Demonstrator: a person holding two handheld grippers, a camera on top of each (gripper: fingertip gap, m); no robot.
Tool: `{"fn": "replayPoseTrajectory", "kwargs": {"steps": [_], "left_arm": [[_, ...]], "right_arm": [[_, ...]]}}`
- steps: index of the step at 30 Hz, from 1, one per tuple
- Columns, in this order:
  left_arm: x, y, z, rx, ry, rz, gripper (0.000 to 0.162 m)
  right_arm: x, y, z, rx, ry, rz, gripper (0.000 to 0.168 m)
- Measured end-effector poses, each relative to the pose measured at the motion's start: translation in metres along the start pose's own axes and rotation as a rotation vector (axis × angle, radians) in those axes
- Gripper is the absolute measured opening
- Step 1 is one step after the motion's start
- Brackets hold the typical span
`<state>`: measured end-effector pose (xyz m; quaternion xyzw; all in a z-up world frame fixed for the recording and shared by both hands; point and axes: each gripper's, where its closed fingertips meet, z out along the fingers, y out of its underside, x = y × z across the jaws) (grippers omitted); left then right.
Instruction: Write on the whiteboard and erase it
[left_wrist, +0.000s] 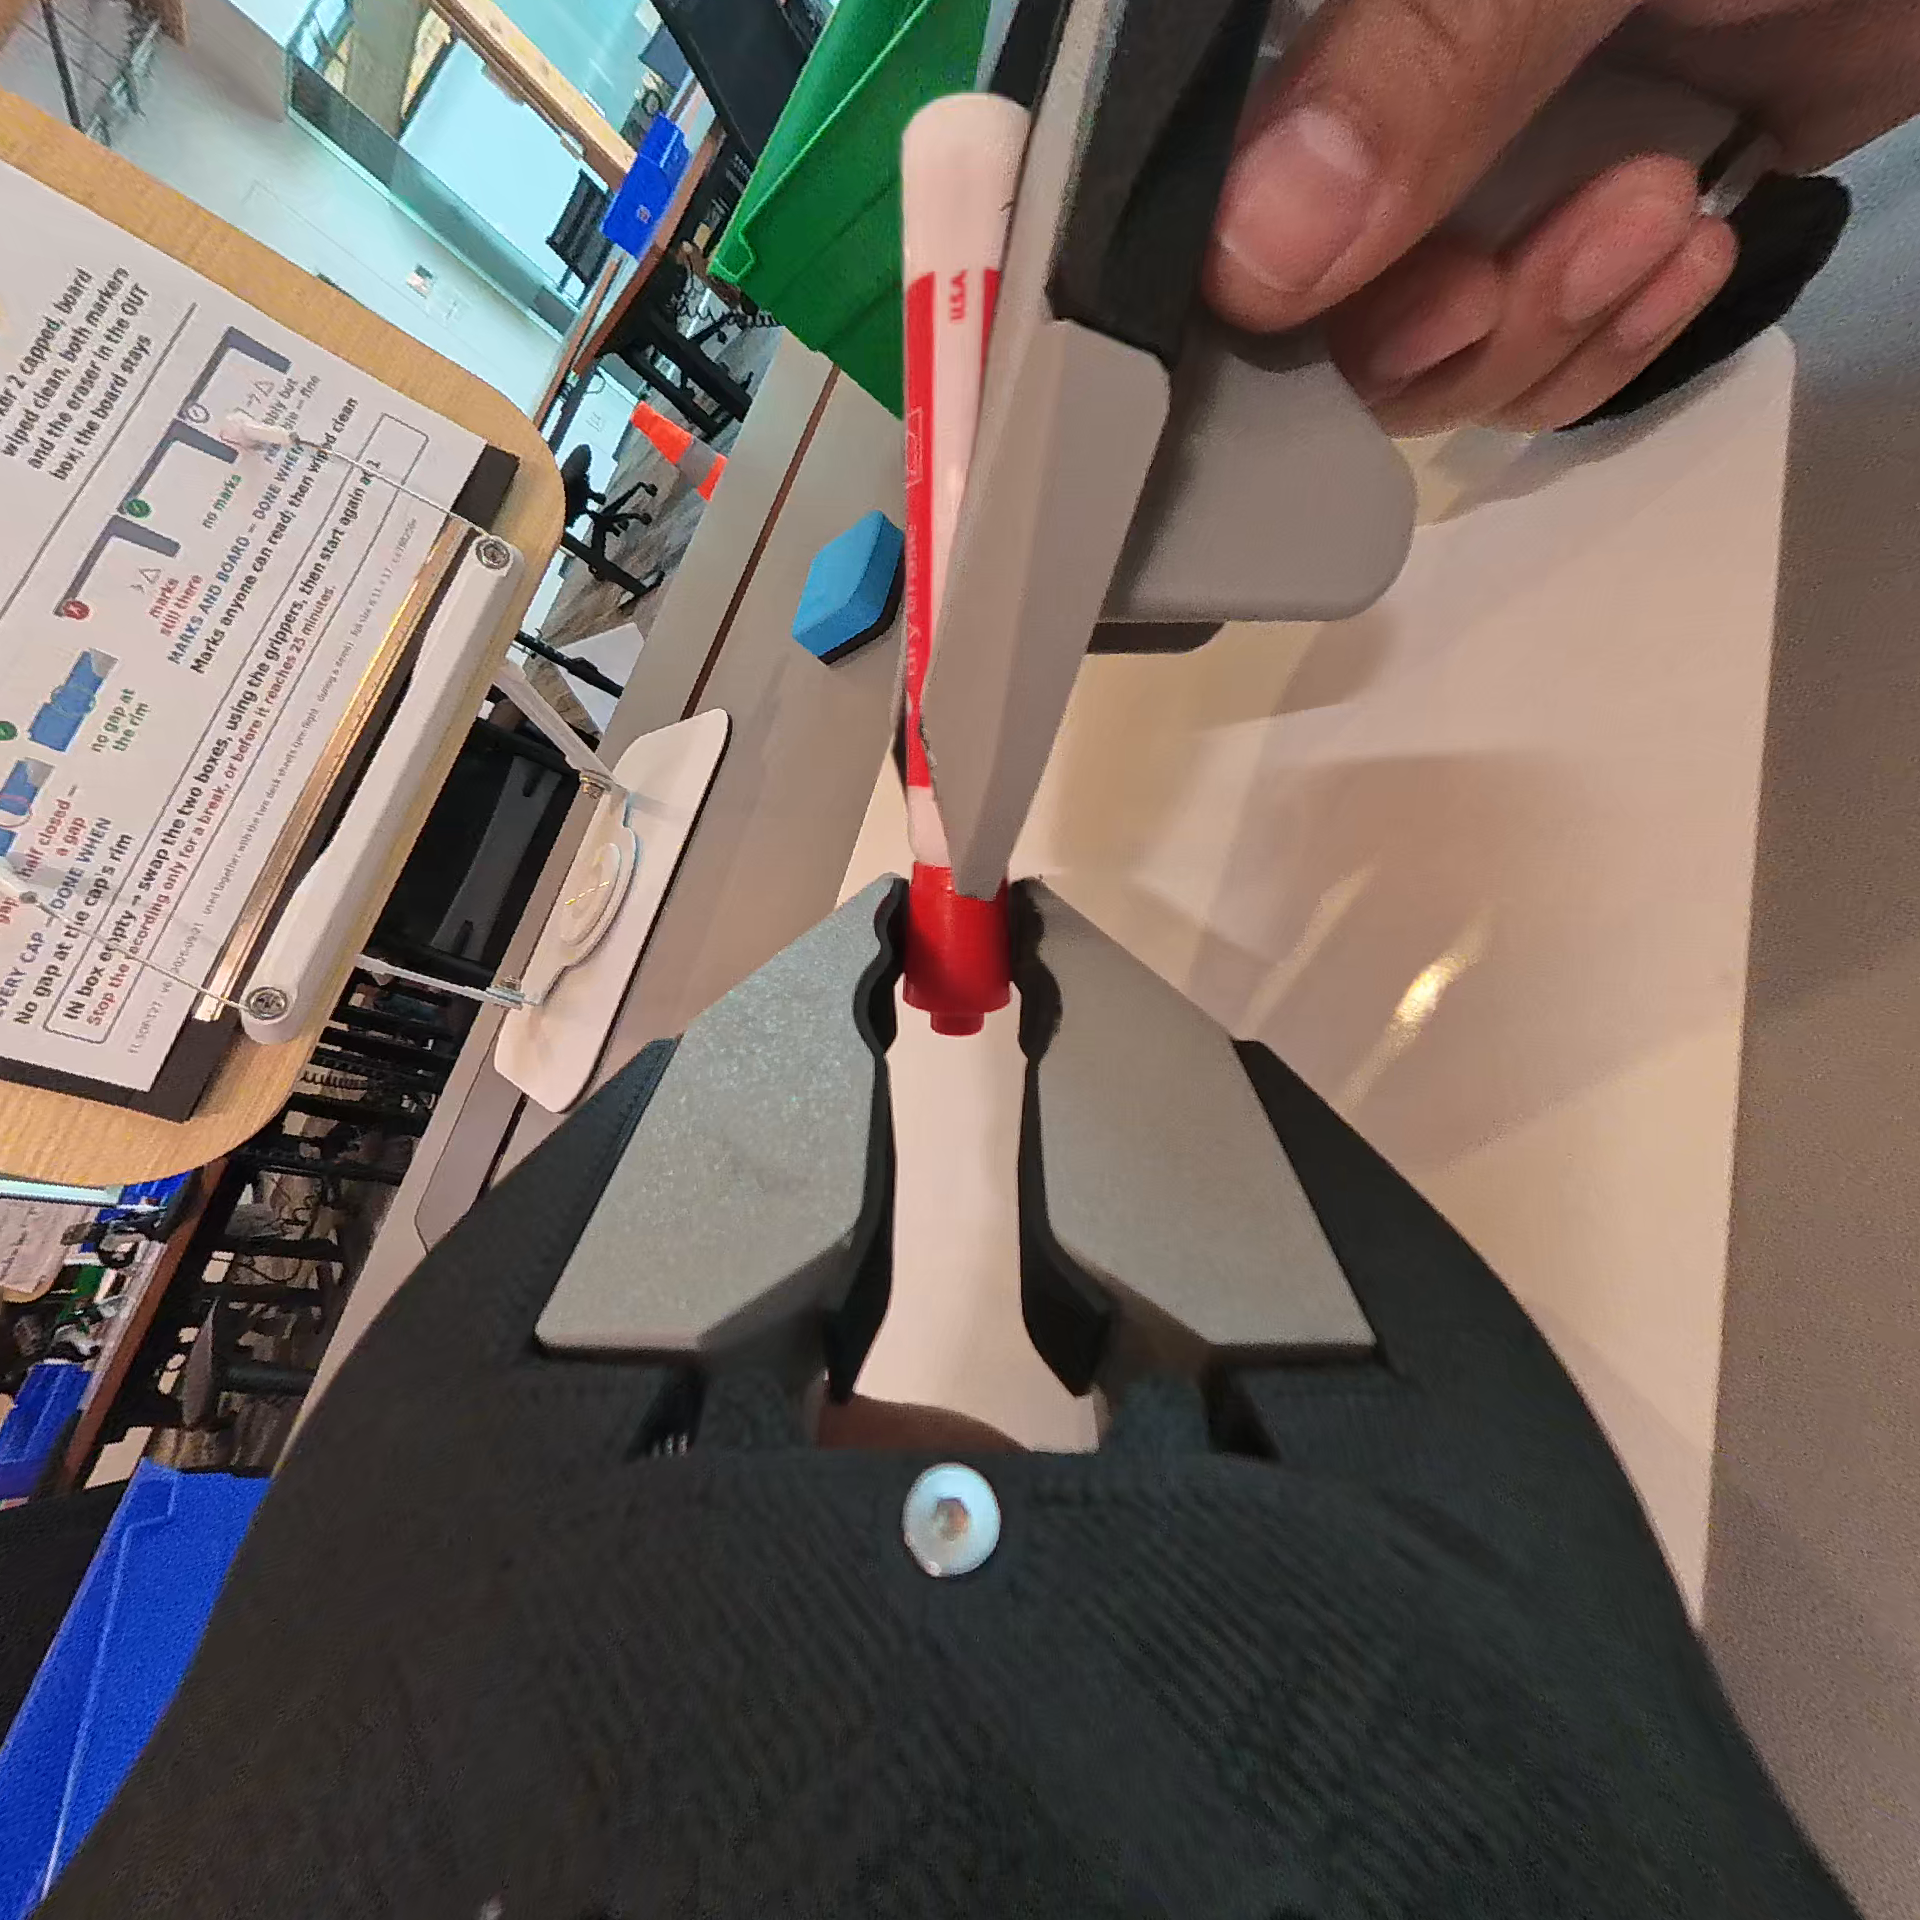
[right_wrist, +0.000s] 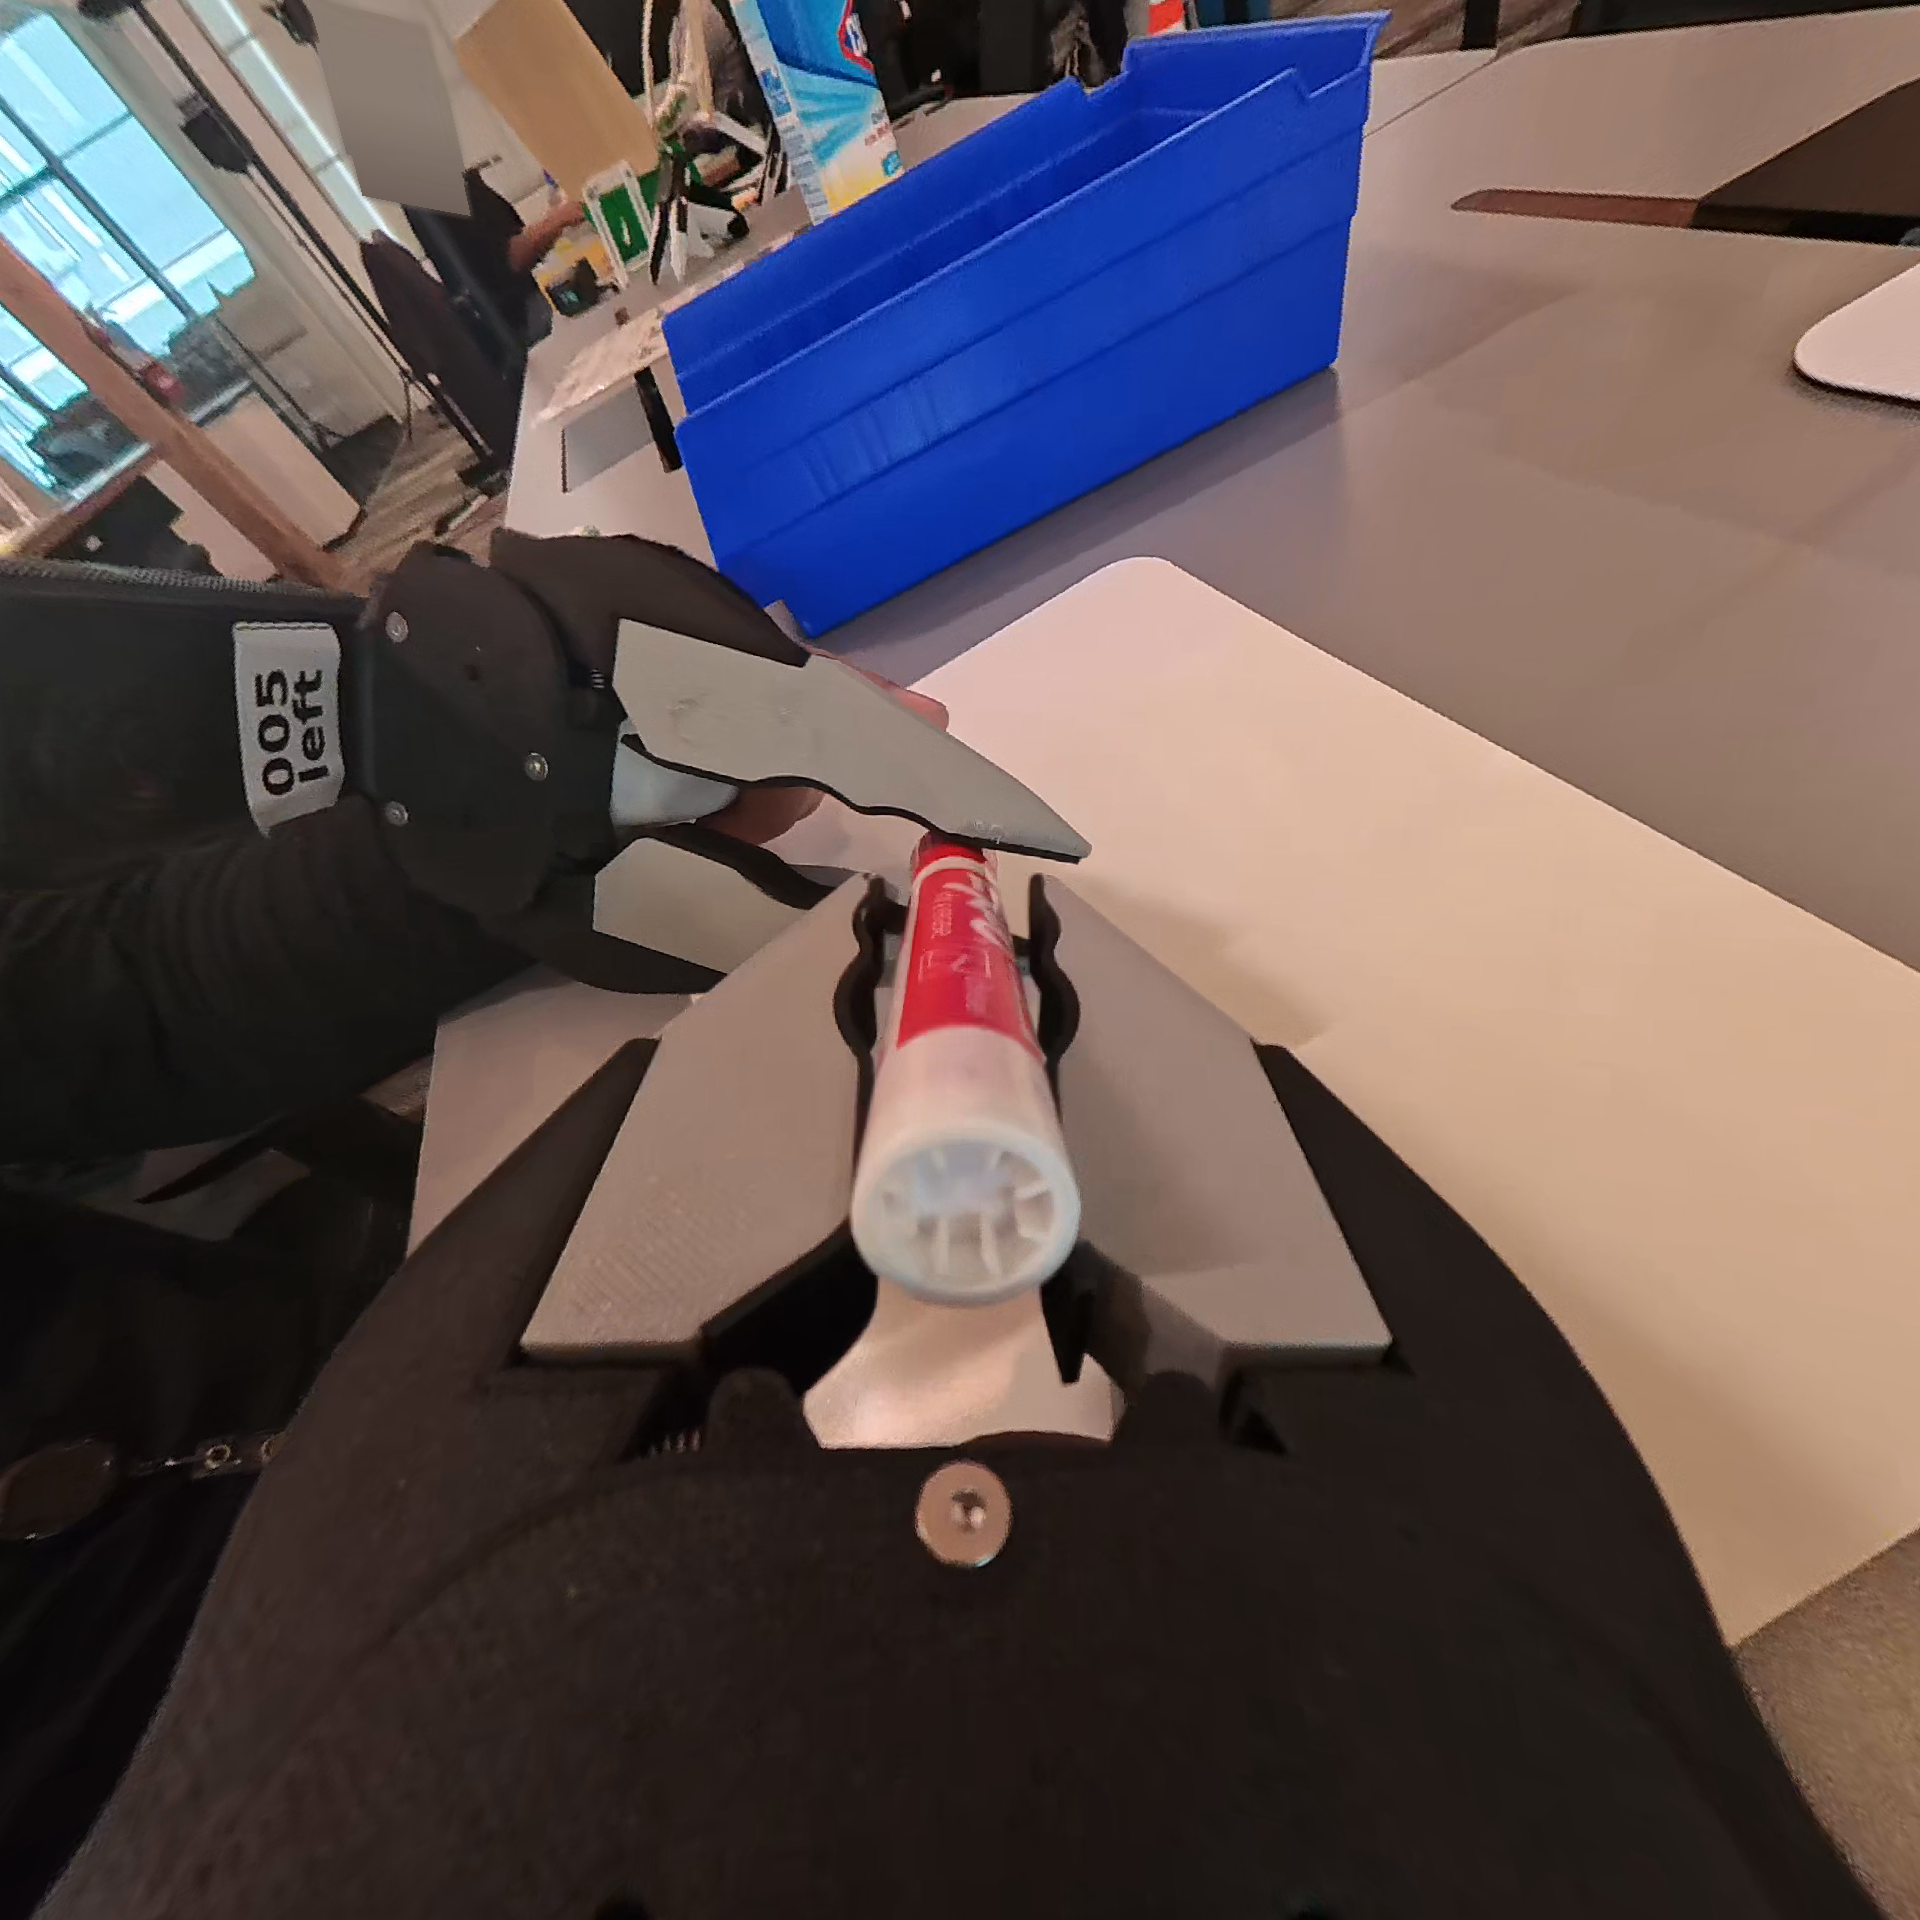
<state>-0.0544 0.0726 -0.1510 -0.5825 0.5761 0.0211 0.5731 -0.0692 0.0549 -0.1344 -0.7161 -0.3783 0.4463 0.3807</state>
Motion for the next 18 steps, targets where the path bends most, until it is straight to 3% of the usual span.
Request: {"fn": "replayPoseTrajectory", "kwargs": {"steps": [18], "left_arm": [[-0.0001, 0.0028, 0.0015, -0.017, -0.016, 0.022, 0.017]], "right_arm": [[0.0054, 0.0032, 0.0016, -0.014, 0.030, 0.005, 0.029]]}}
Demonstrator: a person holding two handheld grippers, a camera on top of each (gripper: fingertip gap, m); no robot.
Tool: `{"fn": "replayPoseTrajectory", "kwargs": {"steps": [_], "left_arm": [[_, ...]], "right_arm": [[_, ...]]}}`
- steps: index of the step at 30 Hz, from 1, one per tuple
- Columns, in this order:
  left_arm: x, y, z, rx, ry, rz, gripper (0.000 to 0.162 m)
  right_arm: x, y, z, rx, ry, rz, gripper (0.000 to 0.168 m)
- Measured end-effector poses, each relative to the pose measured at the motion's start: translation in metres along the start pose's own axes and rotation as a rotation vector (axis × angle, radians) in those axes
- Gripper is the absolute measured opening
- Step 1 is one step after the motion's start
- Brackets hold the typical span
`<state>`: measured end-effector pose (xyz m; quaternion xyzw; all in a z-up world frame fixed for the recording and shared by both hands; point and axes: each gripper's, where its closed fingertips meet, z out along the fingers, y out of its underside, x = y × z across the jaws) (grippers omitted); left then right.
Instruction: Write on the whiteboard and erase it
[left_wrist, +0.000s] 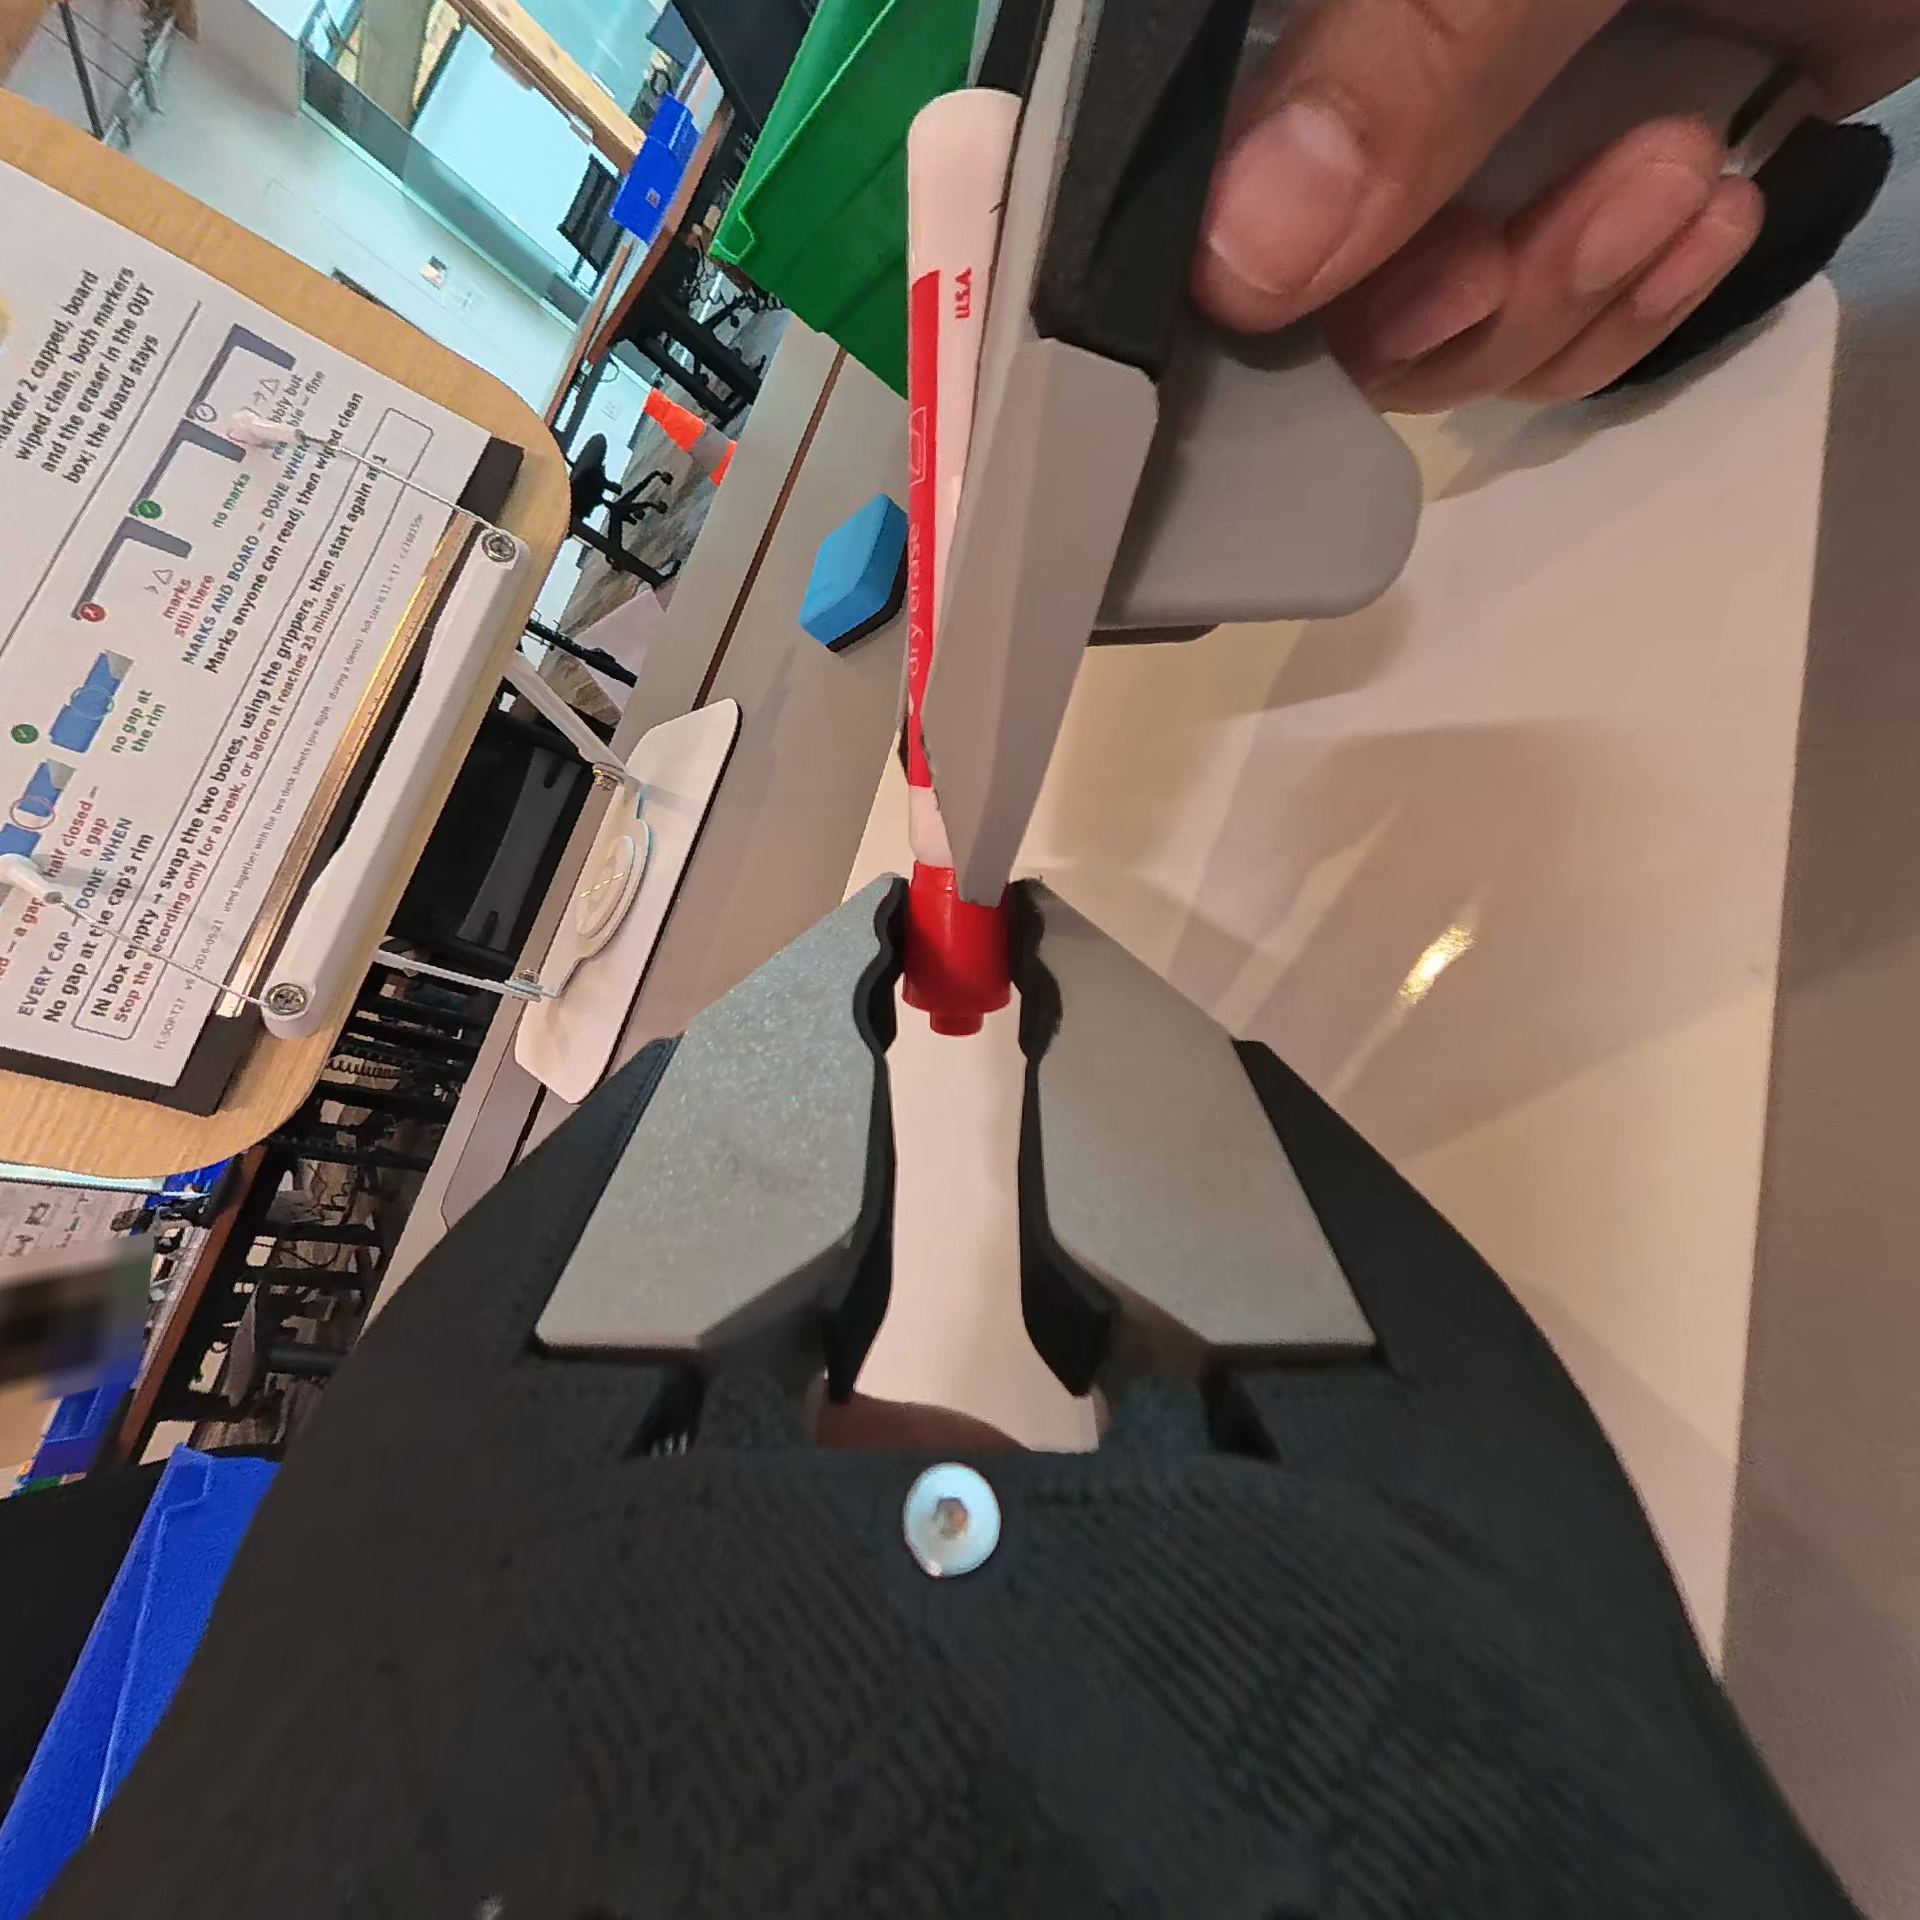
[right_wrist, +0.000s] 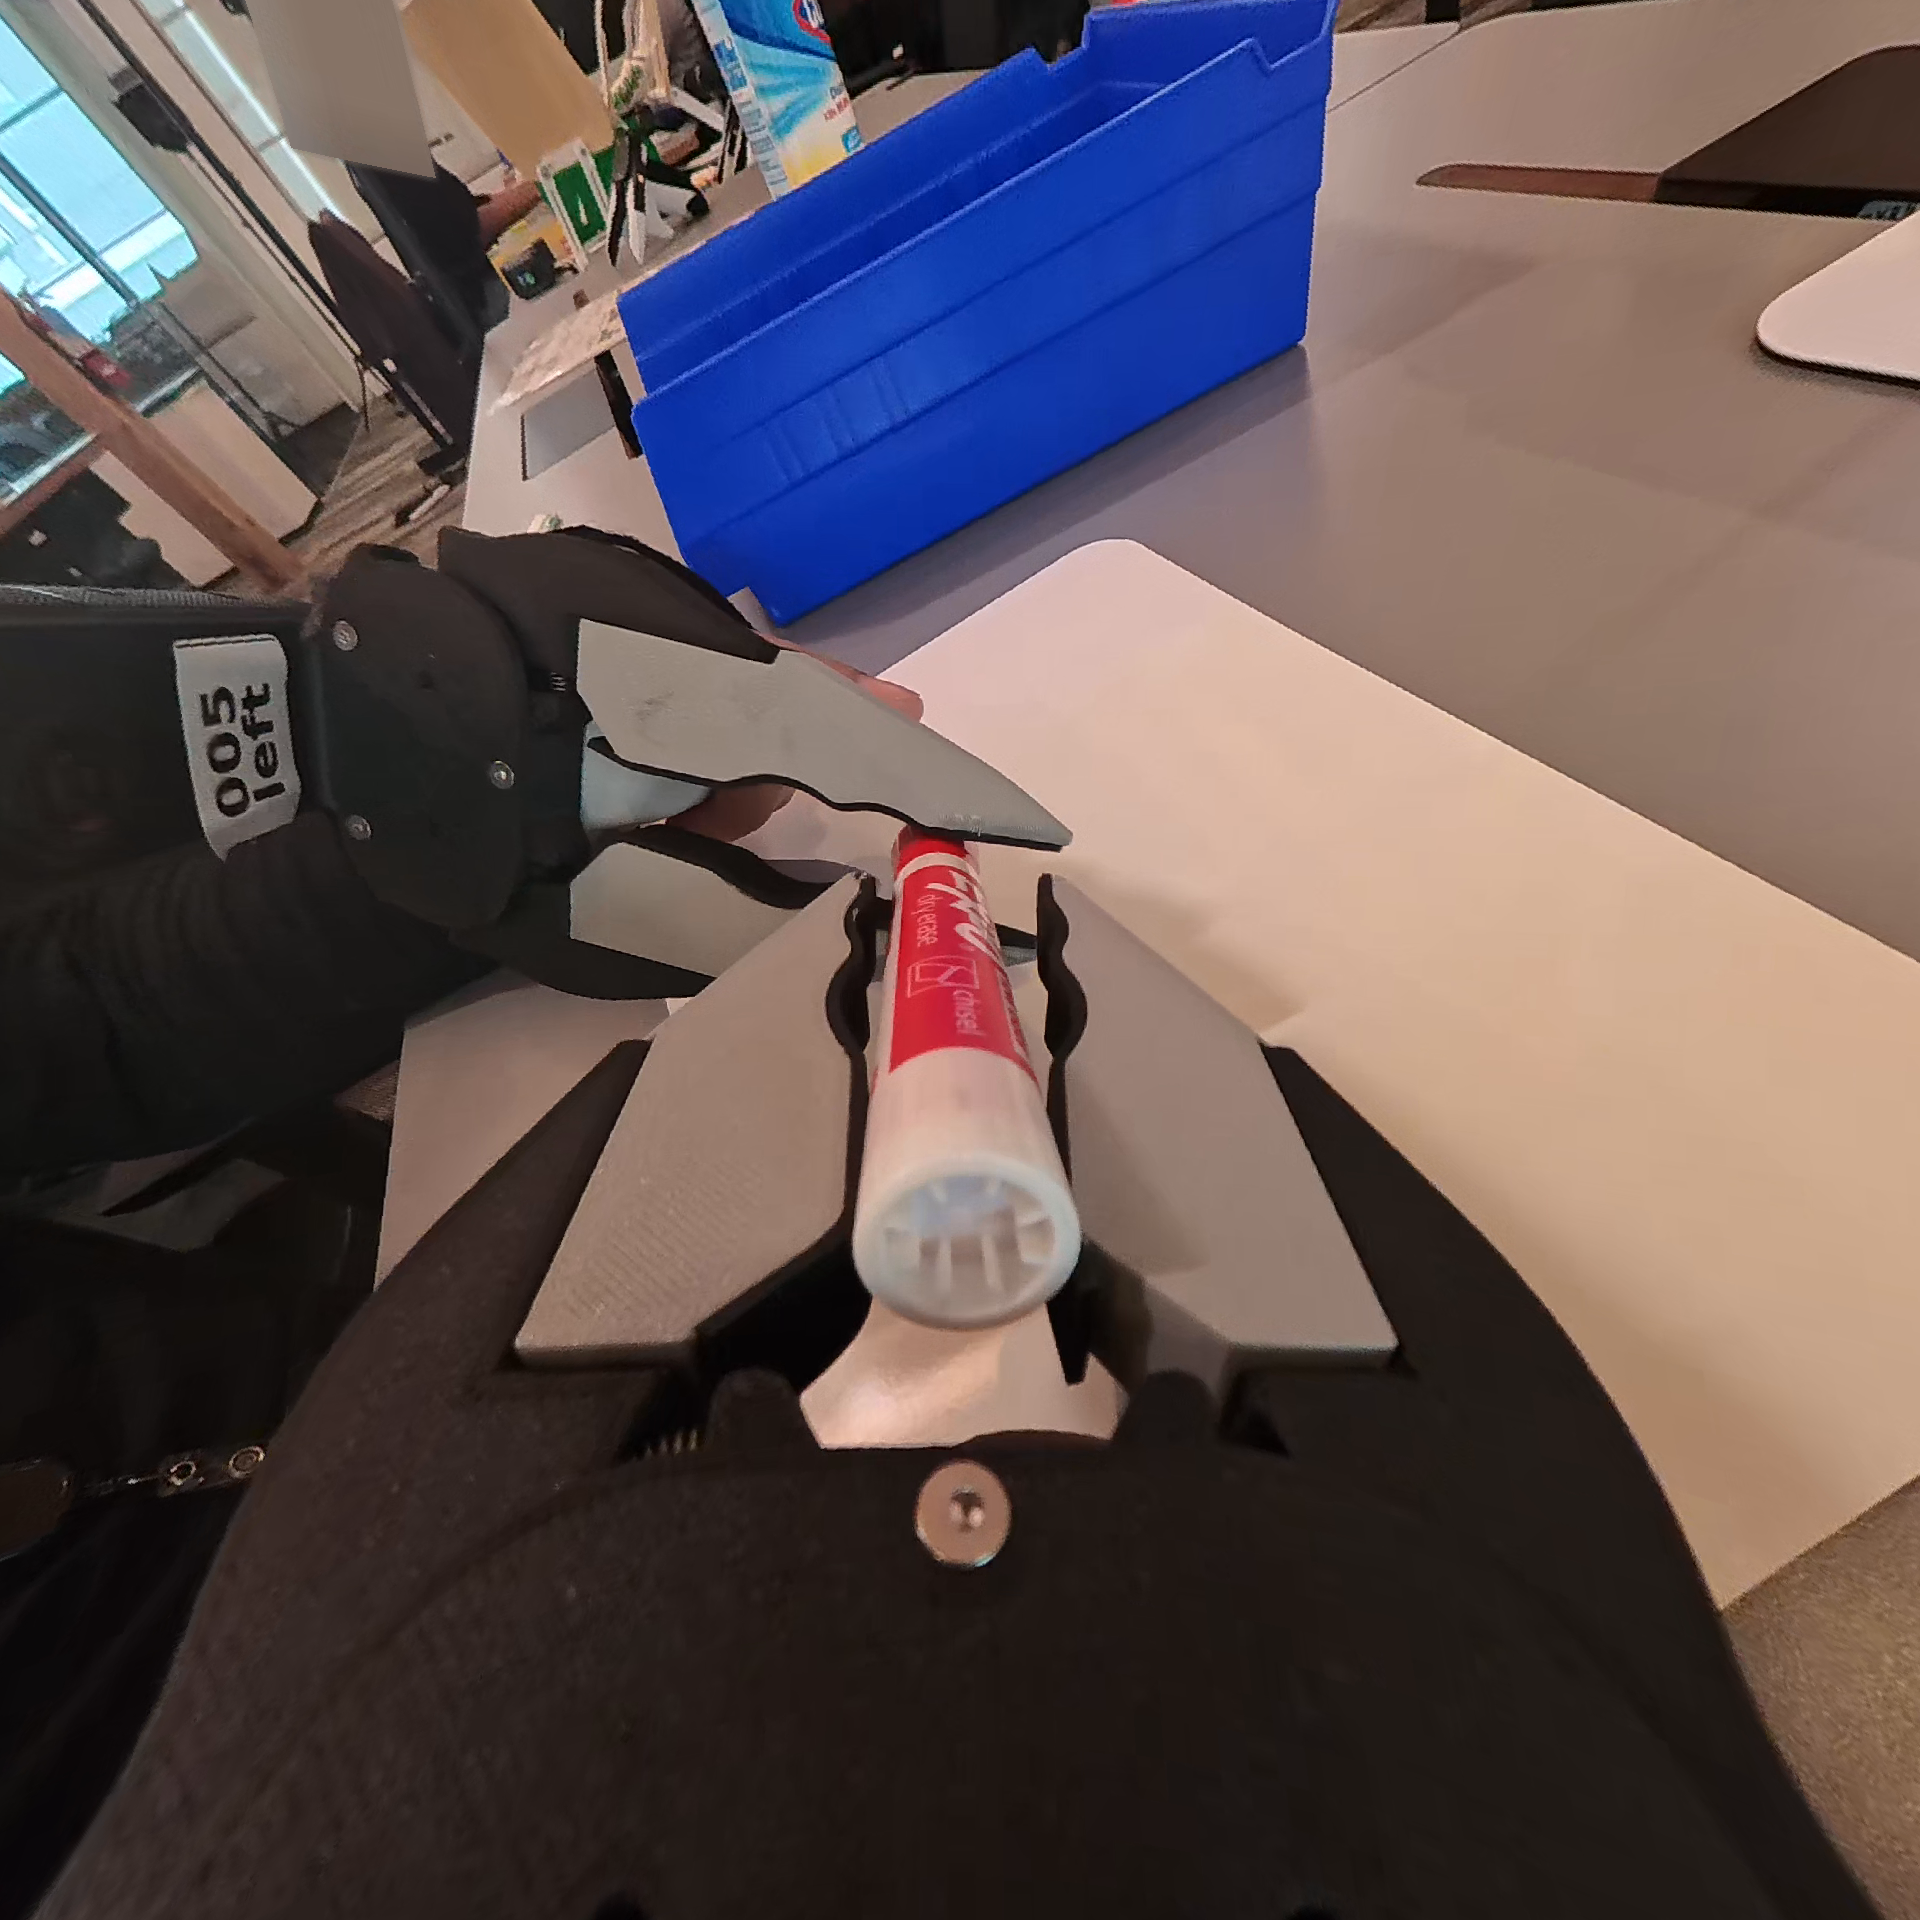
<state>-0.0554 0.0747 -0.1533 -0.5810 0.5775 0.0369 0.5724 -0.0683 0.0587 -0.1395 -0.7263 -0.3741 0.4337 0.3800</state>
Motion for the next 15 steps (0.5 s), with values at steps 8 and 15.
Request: {"fn": "replayPoseTrajectory", "kwargs": {"steps": [8, 15], "left_arm": [[0.0007, -0.0017, 0.0003, 0.006, -0.001, -0.001, 0.017], [-0.0003, -0.0049, -0.0006, 0.025, -0.010, -0.004, 0.017]], "right_arm": [[0.0011, 0.0045, 0.0035, -0.029, 0.021, -0.019, 0.030], [-0.0005, 0.0012, 0.0018, -0.011, 0.001, 0.007, 0.030]]}}
